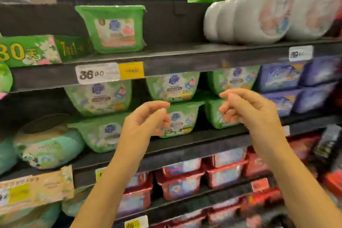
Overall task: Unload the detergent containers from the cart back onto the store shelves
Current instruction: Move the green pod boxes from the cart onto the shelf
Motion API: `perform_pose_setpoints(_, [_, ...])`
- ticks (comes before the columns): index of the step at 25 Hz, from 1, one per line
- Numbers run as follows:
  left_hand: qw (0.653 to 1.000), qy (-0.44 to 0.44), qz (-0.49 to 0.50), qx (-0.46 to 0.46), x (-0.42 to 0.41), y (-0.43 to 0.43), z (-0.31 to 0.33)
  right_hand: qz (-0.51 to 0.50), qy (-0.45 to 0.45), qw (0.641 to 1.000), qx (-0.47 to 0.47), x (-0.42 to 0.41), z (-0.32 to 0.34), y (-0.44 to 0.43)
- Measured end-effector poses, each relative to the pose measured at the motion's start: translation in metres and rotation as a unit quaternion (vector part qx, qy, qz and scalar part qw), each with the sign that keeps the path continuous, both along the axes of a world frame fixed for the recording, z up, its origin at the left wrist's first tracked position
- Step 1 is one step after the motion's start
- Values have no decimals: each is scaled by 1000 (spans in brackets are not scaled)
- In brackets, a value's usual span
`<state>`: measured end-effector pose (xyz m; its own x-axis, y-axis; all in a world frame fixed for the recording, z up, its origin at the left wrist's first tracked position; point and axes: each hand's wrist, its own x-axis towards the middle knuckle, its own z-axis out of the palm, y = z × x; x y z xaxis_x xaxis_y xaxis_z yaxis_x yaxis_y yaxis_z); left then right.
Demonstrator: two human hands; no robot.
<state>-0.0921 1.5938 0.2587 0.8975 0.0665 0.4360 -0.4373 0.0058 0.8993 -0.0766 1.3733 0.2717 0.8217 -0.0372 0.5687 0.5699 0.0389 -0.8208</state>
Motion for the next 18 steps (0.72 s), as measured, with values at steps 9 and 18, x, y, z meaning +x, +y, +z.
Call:
perform_pose_setpoints(9, [937, 299, -153, 96, -44, -104, -180, -247, 317, 916, 8, -160, -212, -118])
perform_pose_setpoints(18, [835, 395, -321, 208, -139, -254, -263, -361, 470, 801, 82, -341, -291, -207])
